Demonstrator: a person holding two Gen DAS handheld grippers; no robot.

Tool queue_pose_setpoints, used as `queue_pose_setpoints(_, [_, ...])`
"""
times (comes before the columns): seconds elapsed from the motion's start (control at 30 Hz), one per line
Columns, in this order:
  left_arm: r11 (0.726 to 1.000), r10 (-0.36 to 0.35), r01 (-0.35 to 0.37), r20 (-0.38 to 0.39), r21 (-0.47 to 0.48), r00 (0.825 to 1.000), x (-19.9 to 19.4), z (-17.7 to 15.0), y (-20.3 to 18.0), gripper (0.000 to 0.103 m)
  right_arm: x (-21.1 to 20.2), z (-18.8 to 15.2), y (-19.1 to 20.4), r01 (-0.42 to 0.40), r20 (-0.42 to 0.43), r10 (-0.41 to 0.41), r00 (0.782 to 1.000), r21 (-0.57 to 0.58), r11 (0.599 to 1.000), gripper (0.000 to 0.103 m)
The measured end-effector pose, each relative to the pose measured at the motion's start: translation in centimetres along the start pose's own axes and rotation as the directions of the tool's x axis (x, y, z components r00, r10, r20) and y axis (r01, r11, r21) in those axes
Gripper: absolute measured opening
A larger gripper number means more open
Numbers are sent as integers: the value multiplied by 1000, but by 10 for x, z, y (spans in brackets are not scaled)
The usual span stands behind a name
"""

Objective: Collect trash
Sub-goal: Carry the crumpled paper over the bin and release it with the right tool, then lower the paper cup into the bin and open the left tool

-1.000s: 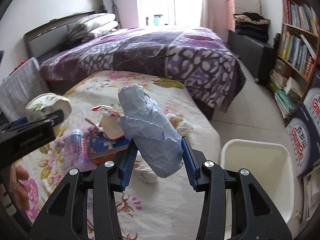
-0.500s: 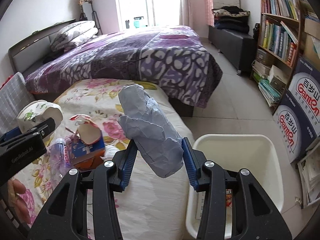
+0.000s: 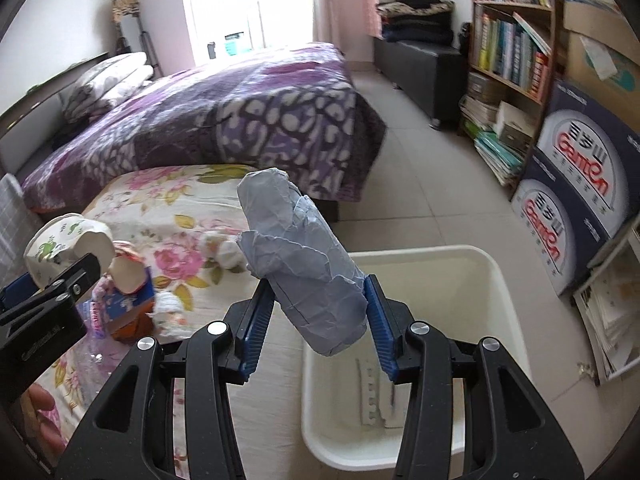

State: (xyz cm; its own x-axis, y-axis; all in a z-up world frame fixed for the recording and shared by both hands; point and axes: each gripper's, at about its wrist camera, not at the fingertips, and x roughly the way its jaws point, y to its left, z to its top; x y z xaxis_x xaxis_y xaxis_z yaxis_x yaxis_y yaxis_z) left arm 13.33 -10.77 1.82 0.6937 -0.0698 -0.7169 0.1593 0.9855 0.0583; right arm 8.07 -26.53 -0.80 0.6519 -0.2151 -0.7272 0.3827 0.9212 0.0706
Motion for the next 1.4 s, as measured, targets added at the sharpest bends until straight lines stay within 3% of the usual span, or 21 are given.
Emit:
queue_pose_setpoints(0.3, [997,-55,56,-19,52,998,0,-3,-39,85,2,-3,-44,70,-50,-66,997,89,994,47])
queue_pose_setpoints(0.53, [990,-87,90,-30,106,996,0,-8,-72,85,-5,-4,-82,134,-48,-128,991,163,977,67])
queue_pose_setpoints(0.93, [973,-138,151,-80,177,987,5,-19,-120,85,-17,-7,-140,194,-60,-184,981,290,937,80])
queue_pose_setpoints(1.13, [955,-191,216,-133,202,972,8,-26,-143,85,-21,-11,-163,209,-71,-197,978,334,919,83])
queue_pose_setpoints(1.4, [910,-286,333,-209,245,935,11,-37,-172,90,-25,-15,-182,220,-76,-206,976,363,905,90])
